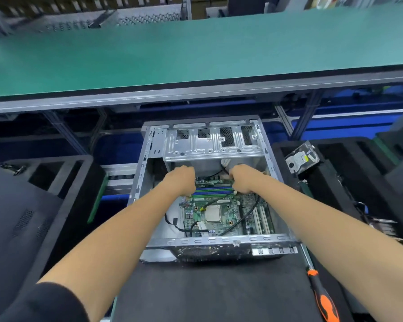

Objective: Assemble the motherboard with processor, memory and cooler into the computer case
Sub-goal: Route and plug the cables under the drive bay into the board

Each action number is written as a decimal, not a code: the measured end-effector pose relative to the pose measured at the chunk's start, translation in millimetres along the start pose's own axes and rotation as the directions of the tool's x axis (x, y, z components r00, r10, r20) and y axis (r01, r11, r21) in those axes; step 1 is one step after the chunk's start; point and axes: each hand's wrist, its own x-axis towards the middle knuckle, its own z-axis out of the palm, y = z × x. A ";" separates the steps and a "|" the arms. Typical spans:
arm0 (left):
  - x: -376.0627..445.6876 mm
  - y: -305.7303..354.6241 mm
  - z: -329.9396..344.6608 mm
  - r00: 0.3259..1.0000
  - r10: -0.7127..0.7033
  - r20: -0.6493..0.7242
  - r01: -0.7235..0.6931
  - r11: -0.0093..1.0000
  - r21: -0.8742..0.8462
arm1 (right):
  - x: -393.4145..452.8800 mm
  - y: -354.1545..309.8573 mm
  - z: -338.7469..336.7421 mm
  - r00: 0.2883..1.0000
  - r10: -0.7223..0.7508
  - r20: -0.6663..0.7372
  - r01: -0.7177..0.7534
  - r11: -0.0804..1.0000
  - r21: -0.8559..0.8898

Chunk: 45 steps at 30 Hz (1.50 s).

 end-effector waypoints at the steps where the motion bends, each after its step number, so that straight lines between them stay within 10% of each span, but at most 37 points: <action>1: 7.5 -1.2 5.8 1.000 0.021 0.017 -0.021 1.000 0.009 | 2.2 2.1 0.8 1.000 0.010 0.017 -0.010 1.000 0.004; 13: 45.6 -14.6 37.2 0.959 0.233 -0.160 -0.217 0.970 0.113 | 36.9 -17.8 4.1 0.999 -0.032 -0.033 0.026 0.987 -0.158; 29: 48.2 -16.4 42.6 0.970 0.165 -0.178 -0.184 0.978 -0.094 | 32.6 -16.7 5.8 0.999 0.025 -0.041 -0.026 0.999 -0.024; 36: 55.2 -21.7 38.5 0.978 -0.132 -0.163 0.089 0.965 -0.246 | 35.9 -11.1 -6.2 0.979 0.202 0.024 -0.201 0.979 -0.038; 45: 63.8 -24.5 41.7 0.982 -0.190 -0.002 0.186 0.962 -0.199 | 54.6 -19.1 -7.3 0.966 0.237 0.108 -0.225 0.968 -0.110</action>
